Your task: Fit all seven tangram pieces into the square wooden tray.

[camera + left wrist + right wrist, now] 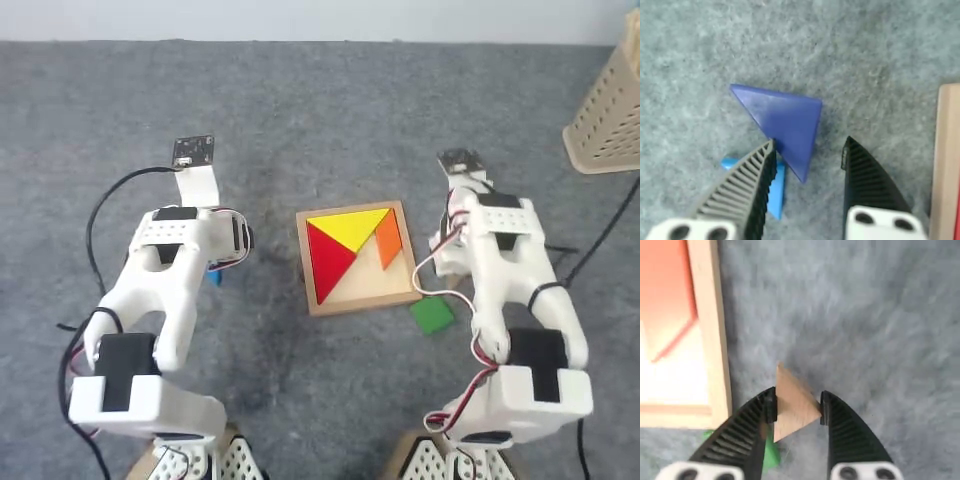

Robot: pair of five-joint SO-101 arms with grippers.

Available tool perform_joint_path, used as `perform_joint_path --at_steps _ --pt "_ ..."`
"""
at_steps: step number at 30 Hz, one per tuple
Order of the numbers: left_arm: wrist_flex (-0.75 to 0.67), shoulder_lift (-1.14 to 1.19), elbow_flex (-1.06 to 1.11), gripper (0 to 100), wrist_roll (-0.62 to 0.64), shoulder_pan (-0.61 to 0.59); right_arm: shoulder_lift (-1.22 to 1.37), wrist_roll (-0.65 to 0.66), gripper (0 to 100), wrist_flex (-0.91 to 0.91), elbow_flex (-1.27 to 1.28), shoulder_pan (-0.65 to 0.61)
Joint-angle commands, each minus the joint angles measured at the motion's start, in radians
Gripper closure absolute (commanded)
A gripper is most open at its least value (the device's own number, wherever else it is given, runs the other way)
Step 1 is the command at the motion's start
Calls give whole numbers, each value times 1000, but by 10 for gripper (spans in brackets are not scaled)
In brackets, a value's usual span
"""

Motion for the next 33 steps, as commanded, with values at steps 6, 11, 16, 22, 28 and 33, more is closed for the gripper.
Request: perform_joint_path --at_steps 6,11,16,22,28,33 --pt "-15 -52 -4 793 -15 2 47 3 956 38 -199 -18" --pt "-15 -52 -4 793 -15 2 35 51 961 38 -216 -42" --pt "-15 -52 -4 793 -15 2 31 68 961 38 -222 -67" --pt "-15 -52 -4 793 -17 3 21 316 961 38 -308 -197" --pt "-15 -52 -4 793 -17 2 22 359 959 39 -368 -302" --pt "-15 -52 -4 793 -17 2 22 181 961 68 -313 -143"
